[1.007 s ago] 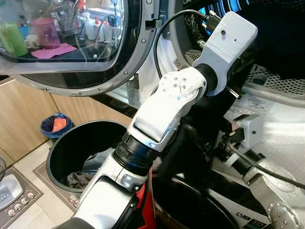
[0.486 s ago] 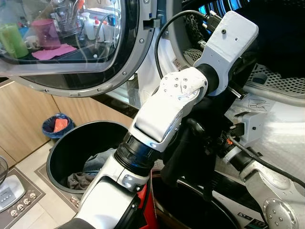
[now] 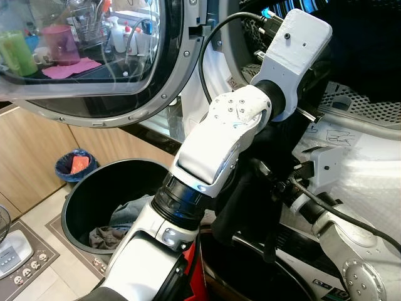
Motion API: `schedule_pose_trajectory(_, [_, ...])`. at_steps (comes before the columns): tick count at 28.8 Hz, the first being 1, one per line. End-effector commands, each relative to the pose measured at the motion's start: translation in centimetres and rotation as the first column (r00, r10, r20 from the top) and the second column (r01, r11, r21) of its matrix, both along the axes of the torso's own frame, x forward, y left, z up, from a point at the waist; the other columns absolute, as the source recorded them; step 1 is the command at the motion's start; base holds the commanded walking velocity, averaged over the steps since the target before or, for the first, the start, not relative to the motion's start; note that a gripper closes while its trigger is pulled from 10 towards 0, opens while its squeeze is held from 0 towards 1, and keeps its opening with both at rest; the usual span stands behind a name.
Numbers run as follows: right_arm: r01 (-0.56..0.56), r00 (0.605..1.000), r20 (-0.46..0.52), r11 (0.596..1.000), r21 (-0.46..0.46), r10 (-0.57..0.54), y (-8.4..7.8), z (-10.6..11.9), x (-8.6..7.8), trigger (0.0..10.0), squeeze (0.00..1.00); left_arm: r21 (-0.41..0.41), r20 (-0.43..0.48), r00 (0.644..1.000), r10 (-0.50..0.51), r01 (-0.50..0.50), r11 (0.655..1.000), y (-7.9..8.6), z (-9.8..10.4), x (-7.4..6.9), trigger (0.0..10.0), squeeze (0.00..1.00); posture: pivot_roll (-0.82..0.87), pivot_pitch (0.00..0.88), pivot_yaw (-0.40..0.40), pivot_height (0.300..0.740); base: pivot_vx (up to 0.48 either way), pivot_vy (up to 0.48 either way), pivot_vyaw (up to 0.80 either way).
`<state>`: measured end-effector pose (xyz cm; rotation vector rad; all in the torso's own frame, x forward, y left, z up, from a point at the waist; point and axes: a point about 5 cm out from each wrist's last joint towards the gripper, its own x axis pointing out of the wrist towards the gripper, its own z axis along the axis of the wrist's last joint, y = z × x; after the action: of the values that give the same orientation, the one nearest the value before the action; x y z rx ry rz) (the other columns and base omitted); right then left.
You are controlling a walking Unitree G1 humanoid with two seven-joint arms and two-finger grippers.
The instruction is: Clothes washing
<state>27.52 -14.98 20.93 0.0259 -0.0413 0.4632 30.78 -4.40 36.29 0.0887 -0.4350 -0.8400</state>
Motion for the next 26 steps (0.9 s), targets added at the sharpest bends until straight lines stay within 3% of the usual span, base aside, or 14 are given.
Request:
schedule_pose_trajectory(1, [0.002, 1.0, -0.026, 1.0, -0.005, -0.002, 0.19, -0.37, 0.21, 0.0, 0.0, -0.032, 0.056, 0.998, -0.02, 0.022, 0.999, -0.23, 1.95, -0.89, 10.0, 0.0, 0.01, 0.106, 0.027, 0.74, 0.0, 0.0, 0.0])
schedule_pose_trajectory(21, [-0.006, 1.0, -0.014, 1.0, 0.008, 0.006, -0.13, 0.01, 0.01, 0.0, 0.0, -0.044, 0.012, 0.997, -0.071, 0.072, 0.996, -0.41, 1.78, -0.9, 10.0, 0.03, 0.0, 0.101, 0.041, 0.74, 0.0, 0.0, 0.0])
schedule_pose_trajectory(22, [-0.006, 1.0, -0.015, 1.0, 0.008, 0.006, -0.19, 0.02, 0.0, 0.0, 0.0, -0.052, -0.003, 0.996, -0.088, 0.088, 0.995, -0.38, 1.71, -0.87, 10.0, 1.0, 0.0, 0.101, 0.041, 0.74, 0.0, 0.0, 0.0])
schedule_pose_trajectory(26, [-0.005, 1.0, -0.014, 1.0, 0.004, 0.005, -0.42, 0.02, -0.04, 0.0, 0.0, -0.066, -0.013, 0.993, -0.118, 0.117, 0.991, -0.27, 1.76, -0.98, 10.0, 1.0, 0.0, 0.1, 0.041, 0.74, 0.0, 0.0, 0.0])
